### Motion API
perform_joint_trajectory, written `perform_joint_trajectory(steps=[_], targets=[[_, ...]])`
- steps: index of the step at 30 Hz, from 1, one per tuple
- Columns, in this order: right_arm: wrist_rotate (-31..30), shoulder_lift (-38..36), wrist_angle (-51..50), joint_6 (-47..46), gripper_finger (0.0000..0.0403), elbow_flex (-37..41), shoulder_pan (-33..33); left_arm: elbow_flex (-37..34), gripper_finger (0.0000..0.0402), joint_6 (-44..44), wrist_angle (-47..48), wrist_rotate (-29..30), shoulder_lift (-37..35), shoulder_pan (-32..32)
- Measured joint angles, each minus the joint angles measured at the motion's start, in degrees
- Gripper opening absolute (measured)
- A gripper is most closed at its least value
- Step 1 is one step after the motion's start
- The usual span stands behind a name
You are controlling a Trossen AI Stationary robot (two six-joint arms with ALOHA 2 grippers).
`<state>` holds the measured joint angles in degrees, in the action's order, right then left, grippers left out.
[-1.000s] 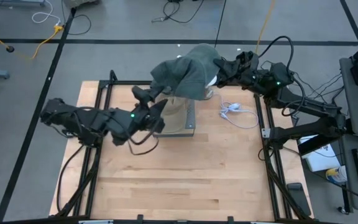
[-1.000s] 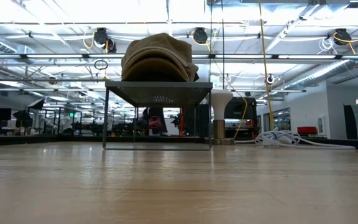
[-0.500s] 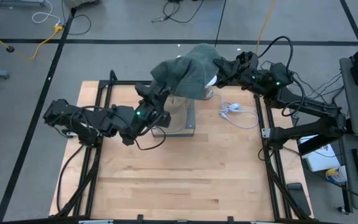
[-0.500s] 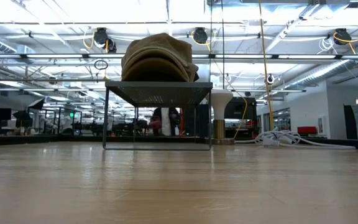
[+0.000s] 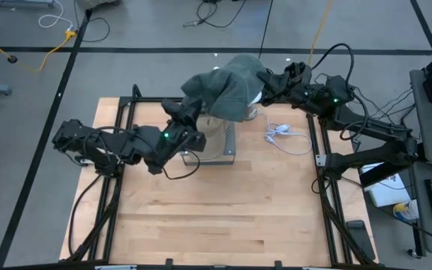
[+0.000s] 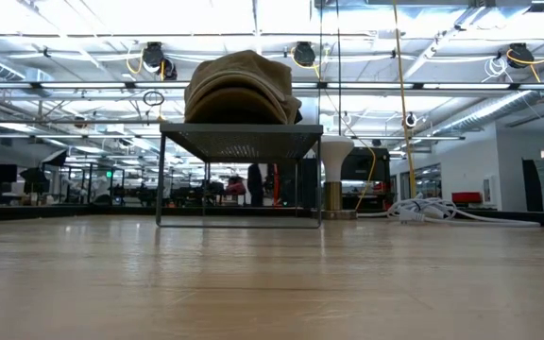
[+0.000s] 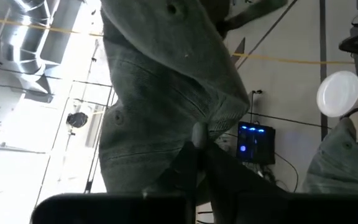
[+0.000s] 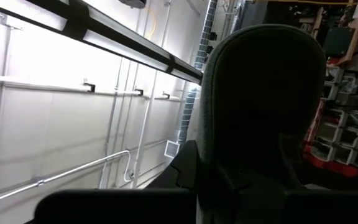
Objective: Pick & Place hat
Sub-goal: Stack the black cap on the stacked black caps on the shelf
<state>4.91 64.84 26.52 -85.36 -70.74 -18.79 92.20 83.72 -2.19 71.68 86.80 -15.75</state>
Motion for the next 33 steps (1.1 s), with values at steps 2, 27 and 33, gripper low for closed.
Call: perform_joint_trajectory(steps=[2,27,33], targets=[[0.3,0.0,0.0,0.4,0.0007,0.0,0.0,0.0,0.0010,0.0,-1.4,0.0,0.0,-0.4],[4.2,-2.7,-0.2,10.7,0.0188,11.8,5.6,12.1,0.0006,4.8,-9.4,-1.1,-1.6,-5.7],[7.3,-5.5,-0.3,23.3,0.0225,17.0,7.8,13.9,0.0006,4.1,-2.9,-0.8,-1.6,-2.6]])
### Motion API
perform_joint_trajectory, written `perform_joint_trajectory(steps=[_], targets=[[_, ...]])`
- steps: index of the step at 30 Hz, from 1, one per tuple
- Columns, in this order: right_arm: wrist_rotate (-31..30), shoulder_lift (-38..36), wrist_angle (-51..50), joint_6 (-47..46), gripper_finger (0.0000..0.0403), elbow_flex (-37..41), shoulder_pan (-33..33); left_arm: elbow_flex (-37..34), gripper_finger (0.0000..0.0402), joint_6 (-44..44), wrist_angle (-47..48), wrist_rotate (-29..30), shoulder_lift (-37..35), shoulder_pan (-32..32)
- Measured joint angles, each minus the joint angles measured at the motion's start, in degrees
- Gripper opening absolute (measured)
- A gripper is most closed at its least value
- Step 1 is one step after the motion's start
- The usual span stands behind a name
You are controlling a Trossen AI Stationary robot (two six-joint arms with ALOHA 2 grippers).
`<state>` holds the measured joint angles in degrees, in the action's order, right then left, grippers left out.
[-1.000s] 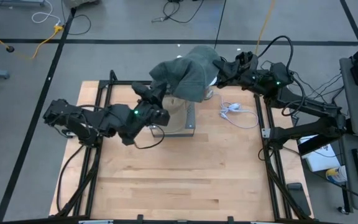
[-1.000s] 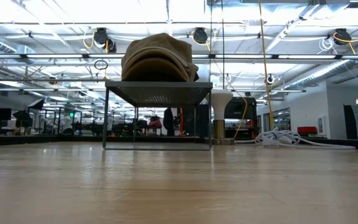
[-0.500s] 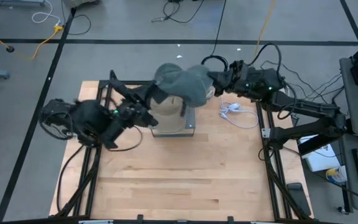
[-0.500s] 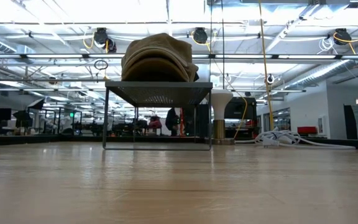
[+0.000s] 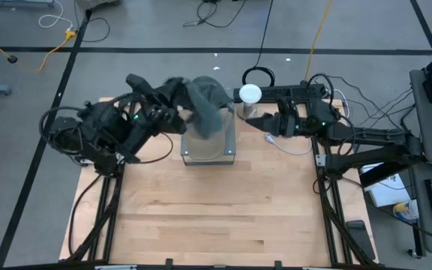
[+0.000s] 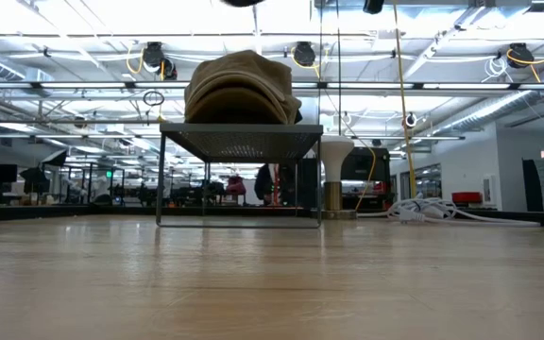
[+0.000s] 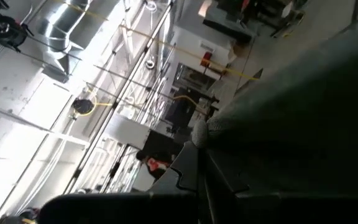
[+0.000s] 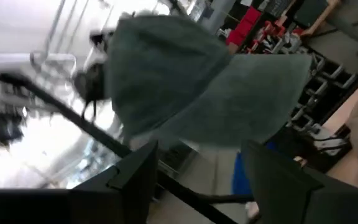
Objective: Pick & Place hat
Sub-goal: Stack the black cap on the stacked black caps on the shelf
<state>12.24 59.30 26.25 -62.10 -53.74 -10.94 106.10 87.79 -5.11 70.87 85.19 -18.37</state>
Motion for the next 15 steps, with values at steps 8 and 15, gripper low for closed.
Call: perform_joint_trajectory(steps=[8,15], targets=[[0.0,-4.5,0.1,16.4,0.0219,5.4,4.9,0.0,0.0006,0.2,0.7,0.2,0.0,4.3],[0.0,-6.2,0.1,20.9,0.0211,7.8,9.0,0.1,0.0006,-0.5,1.4,0.2,0.7,10.6]])
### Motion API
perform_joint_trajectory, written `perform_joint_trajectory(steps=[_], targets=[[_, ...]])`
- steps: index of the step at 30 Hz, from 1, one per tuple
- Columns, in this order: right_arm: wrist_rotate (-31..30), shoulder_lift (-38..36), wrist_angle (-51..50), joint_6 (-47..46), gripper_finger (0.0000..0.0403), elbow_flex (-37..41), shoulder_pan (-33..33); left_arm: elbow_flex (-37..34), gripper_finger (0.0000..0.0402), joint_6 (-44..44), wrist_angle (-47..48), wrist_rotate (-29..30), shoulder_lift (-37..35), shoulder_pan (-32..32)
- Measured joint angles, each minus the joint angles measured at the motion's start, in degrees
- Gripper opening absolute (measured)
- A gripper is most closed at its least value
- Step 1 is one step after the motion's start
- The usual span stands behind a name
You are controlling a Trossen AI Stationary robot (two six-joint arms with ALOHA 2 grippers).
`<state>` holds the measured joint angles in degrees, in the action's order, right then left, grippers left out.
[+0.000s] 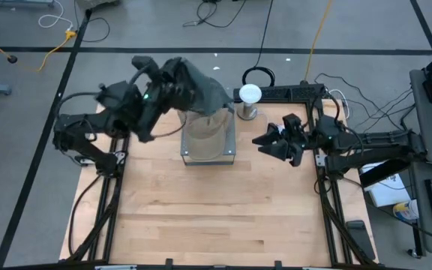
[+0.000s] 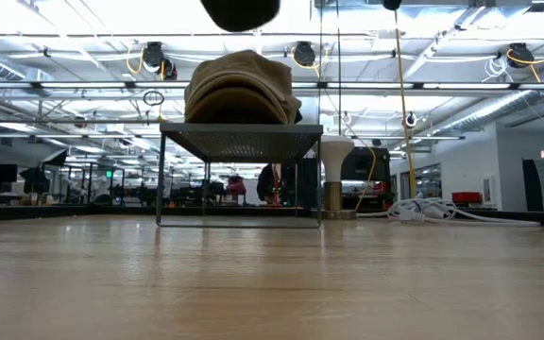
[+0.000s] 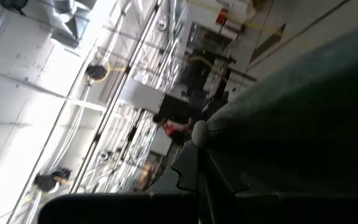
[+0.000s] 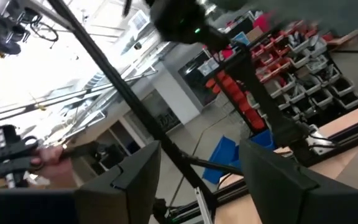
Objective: Pick & Place hat
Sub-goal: Stack the black cap on the stacked black caps on the shelf
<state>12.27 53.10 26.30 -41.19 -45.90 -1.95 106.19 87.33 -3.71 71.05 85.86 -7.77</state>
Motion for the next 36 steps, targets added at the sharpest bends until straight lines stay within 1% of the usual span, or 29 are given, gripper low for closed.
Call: perform_joint_trajectory(steps=[4,6,9,11,13,21,24,27,33,36], targets=[[0.0,0.0,0.0,0.2,0.0212,0.0,1.7,0.0,0.0006,-0.2,-0.4,0.0,1.0,4.8],[0.0,0.0,0.0,0.6,0.0211,0.0,2.5,0.0,0.0006,-0.8,1.0,-0.1,1.4,6.8],[0.0,-0.2,0.0,2.6,0.0210,0.1,3.8,0.0,0.0006,-1.6,1.5,-0.9,3.2,9.9],[0.0,-0.3,0.1,4.4,0.0210,0.1,4.7,-0.1,0.0006,-2.5,3.2,-1.2,4.0,11.8],[0.0,-0.7,0.0,5.1,0.0210,0.1,5.4,0.0,0.0006,-3.8,3.0,-1.8,5.3,13.4],[0.0,-1.7,0.1,5.5,0.0208,0.1,7.2,-0.1,0.0006,-5.0,3.1,-2.7,10.3,19.7],[0.0,-1.8,0.3,5.5,0.0208,0.1,7.8,-0.1,0.0006,-7.6,3.7,-3.1,11.2,22.4],[0.0,-1.8,0.2,5.7,0.0208,0.1,7.8,-0.1,0.0006,-10.6,5.2,-5.6,11.5,24.5],[0.0,-1.8,0.2,6.7,0.0208,0.1,7.7,-0.1,0.0006,-19.7,13.9,-9.0,12.9,27.4],[0.0,-1.8,0.3,6.8,0.0208,0.1,7.7,-0.1,0.0006,-23.5,15.9,-11.1,14.3,27.9]])
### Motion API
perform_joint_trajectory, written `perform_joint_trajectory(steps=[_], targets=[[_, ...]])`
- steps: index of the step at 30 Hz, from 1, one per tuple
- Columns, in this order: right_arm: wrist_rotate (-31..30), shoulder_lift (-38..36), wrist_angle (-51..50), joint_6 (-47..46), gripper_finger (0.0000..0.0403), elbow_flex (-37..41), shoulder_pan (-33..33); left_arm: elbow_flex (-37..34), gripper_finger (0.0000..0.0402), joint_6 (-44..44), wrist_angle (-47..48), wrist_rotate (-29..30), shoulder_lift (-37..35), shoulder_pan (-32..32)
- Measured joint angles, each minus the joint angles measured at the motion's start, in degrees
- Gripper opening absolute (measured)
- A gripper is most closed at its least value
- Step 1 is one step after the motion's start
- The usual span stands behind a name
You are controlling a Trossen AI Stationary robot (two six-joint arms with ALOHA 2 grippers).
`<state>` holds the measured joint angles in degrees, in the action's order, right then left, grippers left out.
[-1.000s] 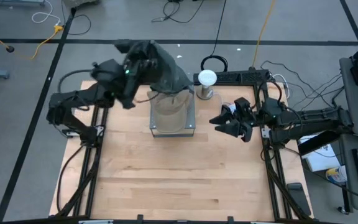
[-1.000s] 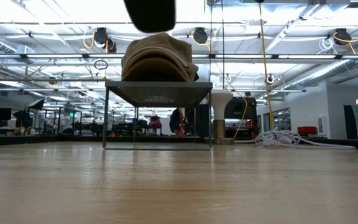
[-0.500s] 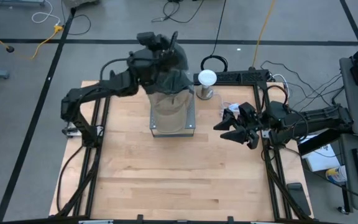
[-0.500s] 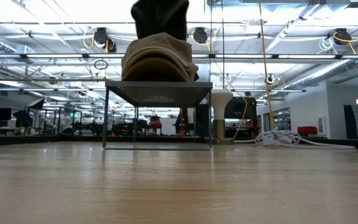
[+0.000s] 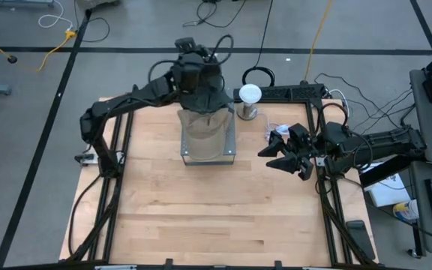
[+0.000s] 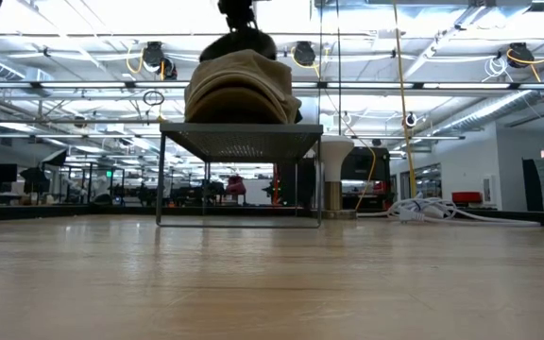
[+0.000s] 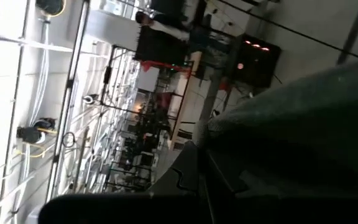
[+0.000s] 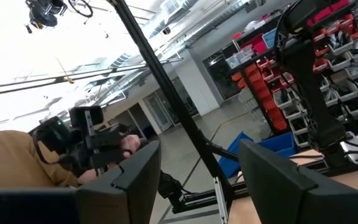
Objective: Pick & Place hat
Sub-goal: Stack the black cap on the stacked black caps on the shelf
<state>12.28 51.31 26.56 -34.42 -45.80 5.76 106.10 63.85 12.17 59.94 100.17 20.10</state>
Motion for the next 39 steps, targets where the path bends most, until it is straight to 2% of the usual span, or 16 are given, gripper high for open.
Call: perform_joint_trajectory(steps=[7,13,18,25,32,39], targets=[[0.7,0.0,-0.2,-1.0,0.0208,0.0,0.0,0.0,0.0006,-2.4,1.9,0.1,2.0,0.5],[1.5,0.0,-0.2,-1.1,0.0208,0.0,0.0,0.0,0.0006,-11.4,10.6,1.0,1.9,-0.1],[1.5,0.0,-0.3,-1.0,0.0208,0.0,0.0,0.0,0.0006,-16.4,16.5,0.6,1.9,-2.3],[1.5,0.0,-0.3,-0.9,0.0208,0.0,0.0,0.0,0.0006,-19.4,18.8,1.6,1.9,-5.1],[1.5,0.0,-0.3,-0.9,0.0208,0.0,0.0,0.0,0.0006,-30.6,28.6,1.5,1.9,-6.1],[1.5,0.0,-0.3,-0.9,0.0208,-0.1,0.0,0.0,0.0006,-38.2,36.7,-6.0,1.9,-7.9]])
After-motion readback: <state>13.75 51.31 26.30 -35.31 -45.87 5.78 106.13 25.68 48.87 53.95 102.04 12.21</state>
